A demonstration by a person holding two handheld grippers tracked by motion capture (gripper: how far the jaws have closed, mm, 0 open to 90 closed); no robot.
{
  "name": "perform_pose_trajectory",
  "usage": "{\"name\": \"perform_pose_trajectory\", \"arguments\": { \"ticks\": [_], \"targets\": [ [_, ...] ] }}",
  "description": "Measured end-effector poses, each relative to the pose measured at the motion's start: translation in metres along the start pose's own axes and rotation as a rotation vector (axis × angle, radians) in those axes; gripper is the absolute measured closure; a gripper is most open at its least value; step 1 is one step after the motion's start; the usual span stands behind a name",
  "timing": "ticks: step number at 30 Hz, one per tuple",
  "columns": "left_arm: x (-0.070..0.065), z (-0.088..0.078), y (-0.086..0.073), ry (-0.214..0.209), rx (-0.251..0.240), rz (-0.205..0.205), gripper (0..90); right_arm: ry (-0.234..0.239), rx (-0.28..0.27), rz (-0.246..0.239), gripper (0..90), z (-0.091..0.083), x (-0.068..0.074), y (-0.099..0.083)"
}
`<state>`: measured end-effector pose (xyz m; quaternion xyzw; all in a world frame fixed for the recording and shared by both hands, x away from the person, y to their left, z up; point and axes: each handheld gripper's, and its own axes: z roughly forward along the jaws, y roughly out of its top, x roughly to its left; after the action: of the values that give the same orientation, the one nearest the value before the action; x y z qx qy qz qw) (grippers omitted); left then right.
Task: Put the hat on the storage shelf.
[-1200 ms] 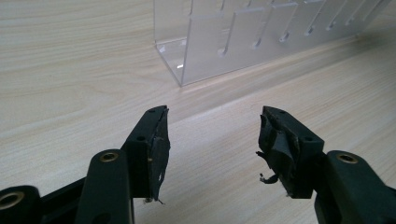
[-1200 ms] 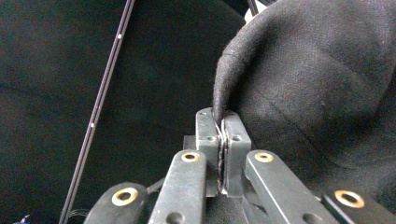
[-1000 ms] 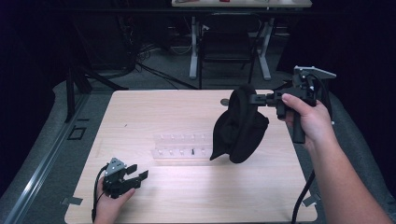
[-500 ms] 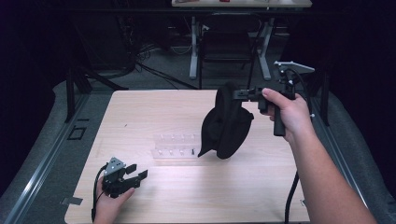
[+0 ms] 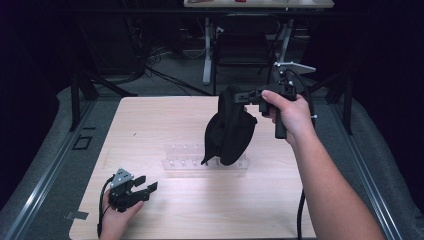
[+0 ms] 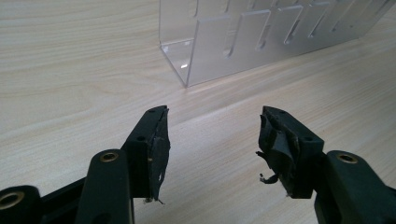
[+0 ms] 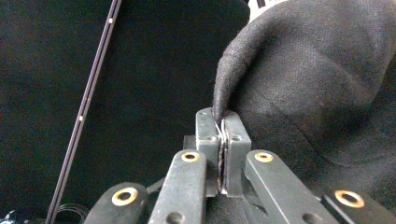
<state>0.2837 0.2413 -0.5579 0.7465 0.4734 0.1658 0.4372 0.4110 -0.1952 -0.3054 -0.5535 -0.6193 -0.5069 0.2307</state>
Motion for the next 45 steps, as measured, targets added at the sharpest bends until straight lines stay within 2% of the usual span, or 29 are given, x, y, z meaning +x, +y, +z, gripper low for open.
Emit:
{"name": "perform_pose_trajectory", "arguments": {
  "ticks": [10,21,34,41,43,45],
  "targets": [
    [0.001,0.000,0.000,-0.003,0.014,-0.003,42.9,-0.018,0.012,0.003,88.5,0.010,-0.008,0.007],
    [-0.001,0.001,0.000,-0.004,0.010,0.002,42.9,-0.024,0.039,-0.003,88.4,0.018,-0.009,0.006],
    [-0.003,0.002,0.000,-0.010,0.006,0.010,44.2,0.027,0.037,0.010,88.3,0.031,-0.009,-0.002],
    [-0.008,0.000,0.006,-0.031,-0.015,0.014,46.0,0.047,0.027,0.027,88.1,0.034,-0.012,-0.004],
    [-0.012,-0.001,0.010,-0.042,-0.045,0.013,46.2,0.048,0.024,0.029,88.1,0.034,-0.012,-0.004],
    [-0.014,-0.002,0.012,-0.039,-0.054,0.020,46.5,0.048,0.023,0.030,88.1,0.034,-0.012,-0.004]
  ]
}}
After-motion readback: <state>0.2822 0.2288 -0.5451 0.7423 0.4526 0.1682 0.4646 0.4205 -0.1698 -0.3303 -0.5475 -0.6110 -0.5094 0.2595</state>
